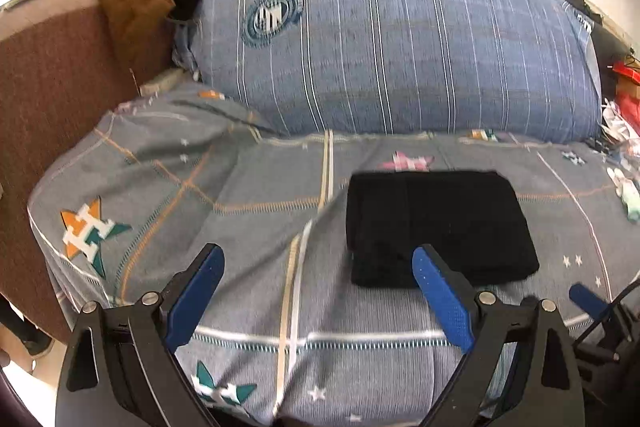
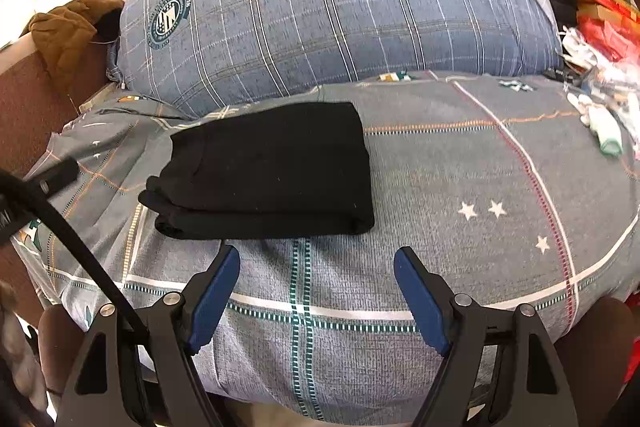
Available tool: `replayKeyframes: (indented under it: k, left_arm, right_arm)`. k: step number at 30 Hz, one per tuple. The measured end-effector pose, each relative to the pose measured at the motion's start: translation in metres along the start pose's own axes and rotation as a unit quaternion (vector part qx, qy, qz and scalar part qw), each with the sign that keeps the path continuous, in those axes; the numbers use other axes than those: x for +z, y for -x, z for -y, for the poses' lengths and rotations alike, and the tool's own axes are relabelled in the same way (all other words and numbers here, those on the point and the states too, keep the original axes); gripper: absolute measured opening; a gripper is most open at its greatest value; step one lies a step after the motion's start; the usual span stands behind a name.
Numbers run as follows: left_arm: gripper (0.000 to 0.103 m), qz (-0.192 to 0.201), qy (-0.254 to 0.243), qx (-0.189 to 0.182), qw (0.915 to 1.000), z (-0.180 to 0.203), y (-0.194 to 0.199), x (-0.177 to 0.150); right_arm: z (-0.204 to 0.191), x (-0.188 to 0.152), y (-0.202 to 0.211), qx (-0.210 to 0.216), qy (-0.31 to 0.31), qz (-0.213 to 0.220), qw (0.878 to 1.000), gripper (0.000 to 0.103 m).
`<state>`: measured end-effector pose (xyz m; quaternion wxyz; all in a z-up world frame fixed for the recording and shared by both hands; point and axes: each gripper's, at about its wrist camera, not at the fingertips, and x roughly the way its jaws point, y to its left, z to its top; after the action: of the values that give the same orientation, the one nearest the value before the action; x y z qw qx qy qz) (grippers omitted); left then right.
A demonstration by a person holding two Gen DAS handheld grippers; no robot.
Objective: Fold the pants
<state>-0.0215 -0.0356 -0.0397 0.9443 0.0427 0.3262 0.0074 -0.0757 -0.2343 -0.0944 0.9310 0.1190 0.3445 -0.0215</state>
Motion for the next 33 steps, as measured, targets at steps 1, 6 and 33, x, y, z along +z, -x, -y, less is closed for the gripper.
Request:
replayKeyframes:
  k: [1, 6, 33]
  left_arm:
    - [0.095, -0.008, 0.002, -0.003, 1.0, 0.0, -0.001, -0.002]
    - [0.095, -0.037, 0.016, -0.016, 0.9991, -0.005, -0.007, -0.009]
    - [0.095, -0.082, 0.021, -0.051, 0.9951, -0.004, -0.022, -0.018]
  right_arm:
    - [-0.001, 0.0, 0.001, -0.001, 0.002, 0.001, 1.0, 0.084]
    - [-0.004, -0.001, 0.0, -0.003, 0.008, -0.001, 1.0, 0.084]
    - [-0.012, -0.01, -0.01, 0.003, 0.023, -0.023, 0.999, 0.084]
